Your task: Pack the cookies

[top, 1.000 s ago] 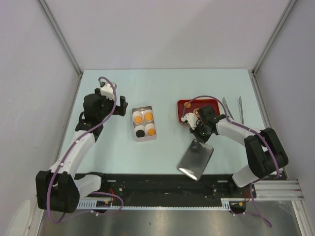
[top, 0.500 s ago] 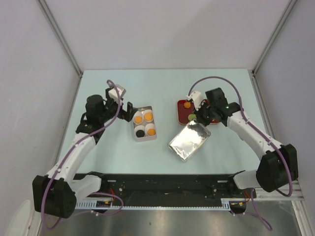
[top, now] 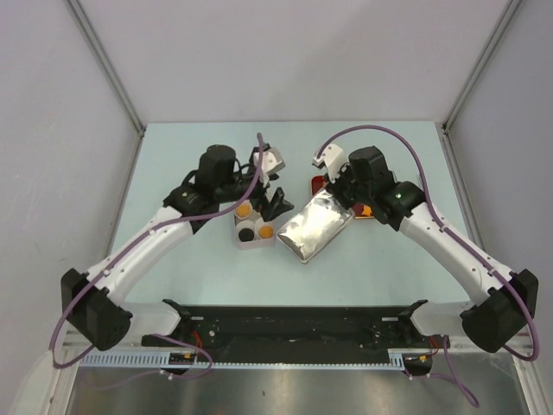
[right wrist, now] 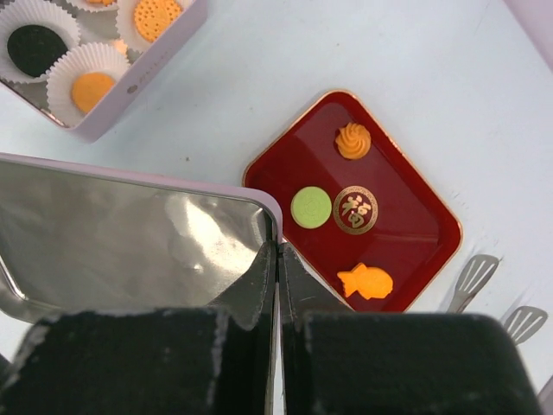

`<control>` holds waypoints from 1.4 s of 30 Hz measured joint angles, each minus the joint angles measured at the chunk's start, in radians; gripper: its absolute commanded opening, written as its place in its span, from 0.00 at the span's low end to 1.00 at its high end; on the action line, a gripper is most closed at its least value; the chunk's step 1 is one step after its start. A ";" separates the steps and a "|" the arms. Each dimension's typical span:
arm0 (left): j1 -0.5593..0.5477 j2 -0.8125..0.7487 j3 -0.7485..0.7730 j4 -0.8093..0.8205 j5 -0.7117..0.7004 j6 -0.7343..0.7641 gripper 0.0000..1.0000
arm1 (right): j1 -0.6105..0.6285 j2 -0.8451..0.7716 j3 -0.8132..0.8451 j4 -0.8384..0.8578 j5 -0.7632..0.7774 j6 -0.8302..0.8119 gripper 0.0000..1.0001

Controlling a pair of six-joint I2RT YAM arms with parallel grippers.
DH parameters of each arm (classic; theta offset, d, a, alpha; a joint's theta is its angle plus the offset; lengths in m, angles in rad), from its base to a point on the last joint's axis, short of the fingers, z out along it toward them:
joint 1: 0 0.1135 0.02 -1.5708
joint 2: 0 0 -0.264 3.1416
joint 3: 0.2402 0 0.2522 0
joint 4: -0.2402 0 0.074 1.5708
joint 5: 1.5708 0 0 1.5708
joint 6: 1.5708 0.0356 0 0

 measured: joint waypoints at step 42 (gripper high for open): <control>-0.081 0.248 0.174 -0.197 -0.035 0.103 0.00 | -0.050 -0.148 0.003 0.047 0.006 0.090 0.78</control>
